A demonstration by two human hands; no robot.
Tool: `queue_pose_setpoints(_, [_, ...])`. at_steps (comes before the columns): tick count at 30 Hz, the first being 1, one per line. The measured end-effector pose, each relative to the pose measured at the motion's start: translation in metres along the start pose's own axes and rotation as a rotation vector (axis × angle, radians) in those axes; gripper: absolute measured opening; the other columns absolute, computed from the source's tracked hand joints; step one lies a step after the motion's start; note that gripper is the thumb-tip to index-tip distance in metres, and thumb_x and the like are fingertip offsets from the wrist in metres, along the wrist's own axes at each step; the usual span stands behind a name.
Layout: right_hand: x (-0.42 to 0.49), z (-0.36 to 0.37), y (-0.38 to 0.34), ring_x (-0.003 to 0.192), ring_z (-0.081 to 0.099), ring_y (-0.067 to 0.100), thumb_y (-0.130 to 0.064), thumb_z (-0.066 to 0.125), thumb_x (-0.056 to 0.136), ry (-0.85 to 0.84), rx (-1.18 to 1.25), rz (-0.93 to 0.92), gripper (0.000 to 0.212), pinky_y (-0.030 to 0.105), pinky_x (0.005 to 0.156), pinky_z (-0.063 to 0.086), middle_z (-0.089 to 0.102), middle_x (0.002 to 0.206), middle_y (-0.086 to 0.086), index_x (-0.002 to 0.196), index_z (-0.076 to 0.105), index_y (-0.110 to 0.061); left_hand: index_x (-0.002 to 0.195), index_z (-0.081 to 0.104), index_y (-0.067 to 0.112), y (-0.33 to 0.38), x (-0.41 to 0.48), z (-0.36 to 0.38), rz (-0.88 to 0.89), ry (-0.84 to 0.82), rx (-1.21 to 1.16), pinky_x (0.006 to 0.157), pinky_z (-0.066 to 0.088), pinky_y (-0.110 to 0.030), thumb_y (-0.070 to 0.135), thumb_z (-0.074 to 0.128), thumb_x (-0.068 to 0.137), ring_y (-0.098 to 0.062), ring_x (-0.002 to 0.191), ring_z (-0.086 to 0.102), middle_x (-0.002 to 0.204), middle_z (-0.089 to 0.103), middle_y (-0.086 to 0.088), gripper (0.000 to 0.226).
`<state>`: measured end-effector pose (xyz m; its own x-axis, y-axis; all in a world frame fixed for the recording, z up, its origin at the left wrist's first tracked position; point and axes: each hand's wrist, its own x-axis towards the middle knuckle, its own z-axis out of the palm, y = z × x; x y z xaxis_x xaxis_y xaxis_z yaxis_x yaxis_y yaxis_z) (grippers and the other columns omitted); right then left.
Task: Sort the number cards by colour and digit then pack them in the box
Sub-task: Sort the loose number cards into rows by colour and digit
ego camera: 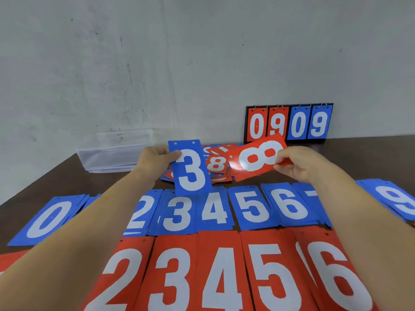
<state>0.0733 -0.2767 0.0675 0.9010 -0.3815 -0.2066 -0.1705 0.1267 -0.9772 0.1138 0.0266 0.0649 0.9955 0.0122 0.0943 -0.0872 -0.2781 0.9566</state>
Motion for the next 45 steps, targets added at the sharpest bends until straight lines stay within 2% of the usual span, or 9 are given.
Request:
queue_pose_setpoints(5, [-0.026,-0.007,0.012,0.082,0.063,0.020,-0.012,0.065,0.081,0.114,-0.087,0.006,0.033,0.023,0.049,0.040,0.065,0.099,0.011,0.112,0.054,-0.011,0.083,0.054,0.004,-0.012,-0.011,-0.025,-0.052,-0.061,0.029,0.036,0.039,-0.013,0.019,0.063,0.093,-0.003,0.038,0.057,0.059,0.063,-0.001,0.020])
queue_pose_setpoints(9, [-0.049,-0.005,0.027,0.053,0.043,0.013,-0.017,0.066,0.086,0.108,-0.113,-0.011,0.022,0.021,0.037,0.029,0.056,0.075,0.011,0.103,0.063,-0.003,0.097,0.062,0.000,-0.032,-0.011,-0.045,-0.091,-0.087,0.063,0.039,0.041,-0.015,0.021,0.064,0.092,-0.006,0.049,0.064,0.078,0.071,-0.008,0.021])
queue_pose_setpoints(12, [-0.071,-0.004,0.036,0.063,0.058,0.017,-0.005,0.064,0.086,0.106,-0.029,-0.022,0.020,0.019,0.040,0.041,0.067,0.090,0.014,0.106,0.061,-0.003,0.092,0.060,0.007,-0.047,-0.008,-0.052,-0.121,-0.107,0.106,0.045,0.036,-0.020,0.024,0.065,0.091,-0.013,0.060,0.059,0.092,0.072,-0.015,0.019])
queue_pose_setpoints(19, [-0.121,-0.016,0.053,0.090,0.070,0.032,0.008,0.064,0.083,0.095,0.051,-0.019,0.069,0.022,0.051,0.057,0.059,0.122,0.023,0.143,0.038,-0.014,0.074,0.051,0.008,-0.064,-0.004,-0.037,-0.110,-0.102,0.192,0.060,0.049,-0.033,0.025,0.067,0.090,-0.020,0.071,0.060,0.092,0.066,-0.023,0.028])
queue_pose_setpoints(21, [-0.130,-0.022,0.058,0.092,0.068,0.031,0.009,0.063,0.082,0.090,0.036,-0.025,0.063,0.022,0.050,0.057,0.060,0.121,0.022,0.139,0.045,-0.012,0.071,0.052,0.008,-0.069,-0.002,-0.030,-0.078,-0.078,0.228,0.075,0.055,-0.043,0.022,0.070,0.088,-0.027,0.076,0.063,0.089,0.066,-0.026,0.028])
queue_pose_setpoints(24, [-0.138,-0.030,0.068,0.091,0.068,0.028,0.010,0.063,0.081,0.112,0.018,-0.033,0.050,0.021,0.050,0.056,0.062,0.118,0.021,0.127,0.056,-0.008,0.062,0.044,0.015,-0.077,-0.003,-0.021,-0.010,-0.054,0.461,0.063,0.048,-0.037,0.026,0.070,0.088,-0.024,0.064,0.052,0.067,0.050,-0.012,0.038])
queue_pose_setpoints(28, [-0.150,-0.042,0.076,0.085,0.071,0.027,0.007,0.064,0.082,0.182,0.102,-0.065,0.042,0.027,0.060,0.060,0.065,0.112,0.018,0.119,0.060,-0.012,0.082,0.060,0.012,-0.082,-0.010,-0.015,0.044,-0.001,0.787,0.058,0.043,-0.030,0.037,0.064,0.090,-0.018,0.068,0.054,0.077,0.062,-0.004,0.027])
queue_pose_setpoints(35, [-0.174,-0.066,0.092,0.085,0.071,0.023,0.003,0.069,0.078,0.350,0.142,-0.139,0.040,0.039,0.074,0.059,0.070,0.104,0.009,0.112,0.065,-0.018,0.117,0.059,0.013,-0.085,-0.016,-0.008,0.124,0.061,1.055,0.074,0.048,-0.039,0.043,0.060,0.092,-0.028,0.111,0.050,0.112,0.059,-0.009,0.039])
queue_pose_setpoints(45, [-0.196,-0.112,0.088,0.102,0.064,0.026,-0.003,0.072,0.078,0.640,0.097,-0.264,0.047,0.040,0.082,0.056,0.062,0.119,0.005,0.117,0.062,-0.028,0.133,0.054,0.016,-0.064,-0.043,0.035,0.220,-0.047,0.894,0.095,0.047,-0.050,0.043,0.063,0.089,-0.032,0.120,0.051,0.129,0.059,-0.010,0.052])
